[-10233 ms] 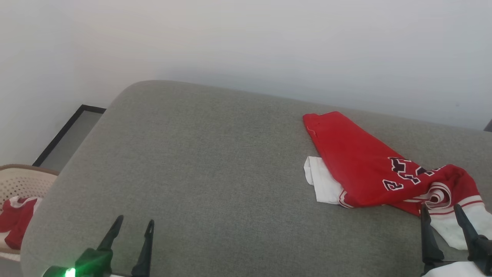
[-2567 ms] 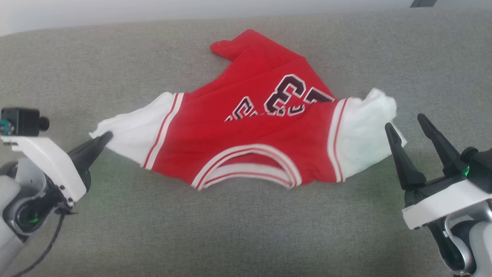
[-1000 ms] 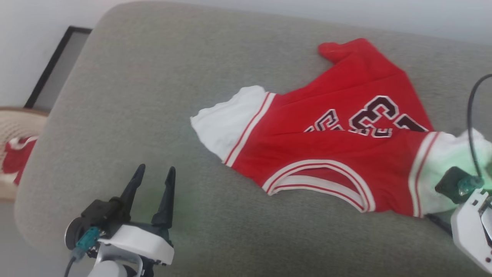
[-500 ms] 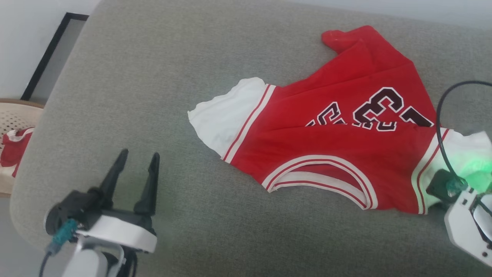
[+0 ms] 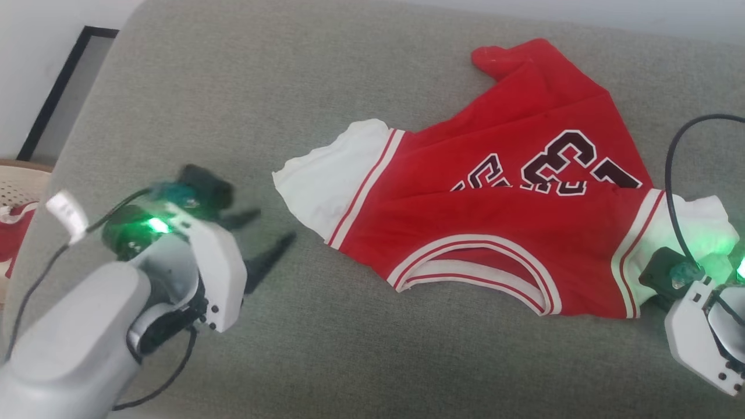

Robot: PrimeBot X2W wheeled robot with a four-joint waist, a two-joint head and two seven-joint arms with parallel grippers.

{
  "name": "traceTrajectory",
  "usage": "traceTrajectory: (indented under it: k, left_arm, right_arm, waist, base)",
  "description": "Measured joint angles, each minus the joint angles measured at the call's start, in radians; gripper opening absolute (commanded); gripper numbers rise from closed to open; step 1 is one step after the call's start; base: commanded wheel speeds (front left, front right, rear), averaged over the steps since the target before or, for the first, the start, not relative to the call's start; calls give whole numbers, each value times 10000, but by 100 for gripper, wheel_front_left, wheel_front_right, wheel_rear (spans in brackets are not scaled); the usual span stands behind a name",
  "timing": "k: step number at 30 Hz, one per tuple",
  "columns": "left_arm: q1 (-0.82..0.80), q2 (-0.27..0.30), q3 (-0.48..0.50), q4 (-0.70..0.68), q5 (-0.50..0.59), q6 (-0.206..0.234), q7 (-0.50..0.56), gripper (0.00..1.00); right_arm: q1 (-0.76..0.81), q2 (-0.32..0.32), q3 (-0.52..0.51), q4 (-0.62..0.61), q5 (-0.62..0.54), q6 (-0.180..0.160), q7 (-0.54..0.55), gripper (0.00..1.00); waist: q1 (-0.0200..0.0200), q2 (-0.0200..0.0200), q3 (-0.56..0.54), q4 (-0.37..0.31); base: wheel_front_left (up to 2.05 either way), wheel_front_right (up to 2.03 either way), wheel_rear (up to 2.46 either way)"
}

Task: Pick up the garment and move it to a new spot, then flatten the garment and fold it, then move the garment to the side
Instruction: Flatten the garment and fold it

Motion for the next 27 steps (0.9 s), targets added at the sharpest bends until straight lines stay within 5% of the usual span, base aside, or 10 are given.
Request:
traceTrajectory:
  k: [3,8,17,24,25,27]
  left_arm:
    - [-801,303,-1034,174,-1346,0,1488,100]
    - [-1934,67,-1908,719,-2978,0,2376,100]
    - [-3177,-690,-3273,2270,-4023,0,2224,100]
    - [-3967,-692,-4504,3093,-4146,-33,1946,100]
    - [-4069,-685,-4669,3141,-4159,-33,1860,77]
    - [-4221,-681,-4999,3214,-4276,-33,1776,4]
  right_arm:
    - [-88,35,-25,-75,-44,2,27,0]
    - [-221,13,-130,-259,-56,17,81,0]
    - [-500,-42,-318,-754,-205,35,380,0]
    - [-703,-19,-403,-1058,-307,52,525,0]
    - [-705,-10,-416,-1072,-313,52,525,0]
    - [-731,29,-439,-1087,-320,52,523,0]
  waist:
    - [0,0,126,-80]
    - [0,0,378,-185]
    - [0,0,915,-381]
    - [0,1,1305,-575]
    - [-1,1,1342,-600]
    - [-1,1,1384,-652]
  base:
    - [0,0,0]
    - [0,0,0]
    - [0,0,0]
    - [0,0,0]
    - [0,0,0]
    - [0,0,0]
